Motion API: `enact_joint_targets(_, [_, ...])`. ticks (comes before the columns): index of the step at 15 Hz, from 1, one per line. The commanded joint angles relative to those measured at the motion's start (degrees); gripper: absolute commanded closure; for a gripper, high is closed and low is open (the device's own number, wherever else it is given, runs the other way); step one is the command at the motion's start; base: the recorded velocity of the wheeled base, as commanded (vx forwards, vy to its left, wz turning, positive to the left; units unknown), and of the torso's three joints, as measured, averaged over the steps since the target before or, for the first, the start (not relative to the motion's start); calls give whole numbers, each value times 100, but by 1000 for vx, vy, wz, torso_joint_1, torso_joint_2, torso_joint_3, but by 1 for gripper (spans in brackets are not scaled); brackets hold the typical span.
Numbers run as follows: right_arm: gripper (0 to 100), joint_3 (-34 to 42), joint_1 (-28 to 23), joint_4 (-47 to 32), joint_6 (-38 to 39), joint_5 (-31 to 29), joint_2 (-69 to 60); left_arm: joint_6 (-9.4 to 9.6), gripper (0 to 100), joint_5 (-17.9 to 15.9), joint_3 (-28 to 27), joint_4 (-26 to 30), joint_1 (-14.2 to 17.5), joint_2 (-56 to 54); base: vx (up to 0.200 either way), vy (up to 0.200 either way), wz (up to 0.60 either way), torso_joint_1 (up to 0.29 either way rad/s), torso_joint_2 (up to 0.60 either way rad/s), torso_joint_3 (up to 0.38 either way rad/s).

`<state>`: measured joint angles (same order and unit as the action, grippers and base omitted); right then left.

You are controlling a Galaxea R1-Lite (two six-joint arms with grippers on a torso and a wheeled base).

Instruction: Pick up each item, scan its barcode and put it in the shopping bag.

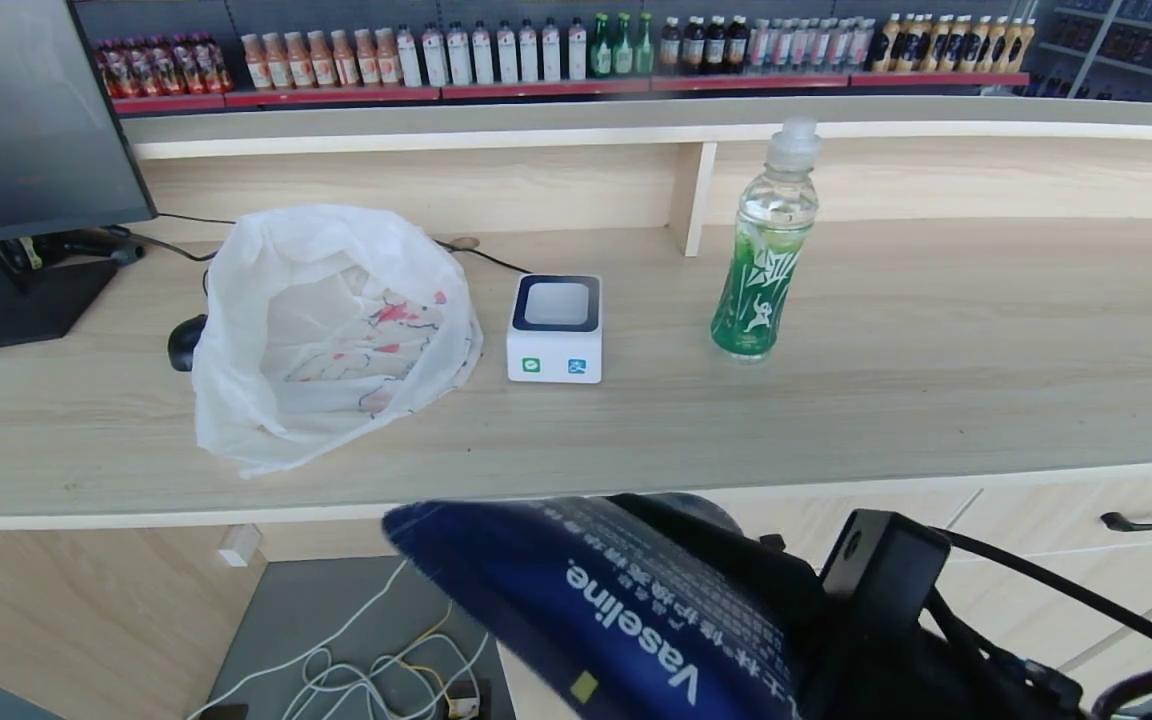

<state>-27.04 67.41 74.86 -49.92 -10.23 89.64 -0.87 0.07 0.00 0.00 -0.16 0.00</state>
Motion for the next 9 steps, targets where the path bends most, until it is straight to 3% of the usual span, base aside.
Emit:
enact_joint_targets(1, [100,-188,-202,2,-62,197,282,-1,0,1,0,0,-2,9,0,0,0,0,0,0])
enact_joint_targets(6, [100,-1295,-361,-297,-879,1453,792,-1,0,1,0,0,-2,9,0,0,0,0,0,0])
enact_joint_targets(9, [100,-1198,-422,-1308,-1380,1471,142,-1,0,1,0,0,-2,9,0,0,0,0,0,0])
